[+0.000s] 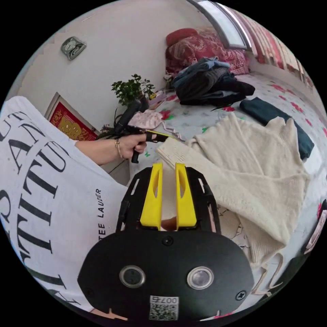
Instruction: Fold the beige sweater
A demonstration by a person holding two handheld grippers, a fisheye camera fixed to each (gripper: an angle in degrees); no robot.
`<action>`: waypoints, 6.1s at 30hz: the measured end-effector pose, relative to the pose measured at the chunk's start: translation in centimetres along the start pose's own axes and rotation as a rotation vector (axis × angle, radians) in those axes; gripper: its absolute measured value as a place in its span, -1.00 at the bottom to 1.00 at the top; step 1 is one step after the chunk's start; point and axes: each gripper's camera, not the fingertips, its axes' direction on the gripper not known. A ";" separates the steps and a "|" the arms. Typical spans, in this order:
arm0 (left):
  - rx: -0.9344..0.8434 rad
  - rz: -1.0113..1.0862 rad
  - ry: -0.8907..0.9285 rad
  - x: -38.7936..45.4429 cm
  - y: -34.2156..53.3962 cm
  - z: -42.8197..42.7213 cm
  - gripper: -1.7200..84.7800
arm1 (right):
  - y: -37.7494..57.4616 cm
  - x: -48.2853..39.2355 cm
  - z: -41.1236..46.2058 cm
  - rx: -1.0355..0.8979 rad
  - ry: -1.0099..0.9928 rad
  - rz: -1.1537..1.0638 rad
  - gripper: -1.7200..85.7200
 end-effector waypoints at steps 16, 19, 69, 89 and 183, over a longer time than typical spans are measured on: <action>0.078 0.302 0.256 7.0 -24.9 8.2 -0.71 | -4.4 21.6 -12.9 0.235 0.326 0.367 -0.78; 0.026 0.316 0.258 9.2 -30.1 12.4 -0.67 | -8.2 27.3 -13.1 0.229 0.316 0.427 -0.76; -0.317 0.107 -0.058 3.5 14.7 -0.4 -0.68 | 23.8 4.6 -13.1 -0.064 0.331 0.857 -0.73; -0.055 0.063 0.659 -1.6 -5.4 -6.4 -0.96 | 21.3 13.0 -23.8 0.467 -0.152 0.762 -0.93; 0.001 0.130 0.131 12.4 -41.9 9.8 -0.87 | -5.3 33.9 -11.7 0.627 -0.113 1.154 -0.80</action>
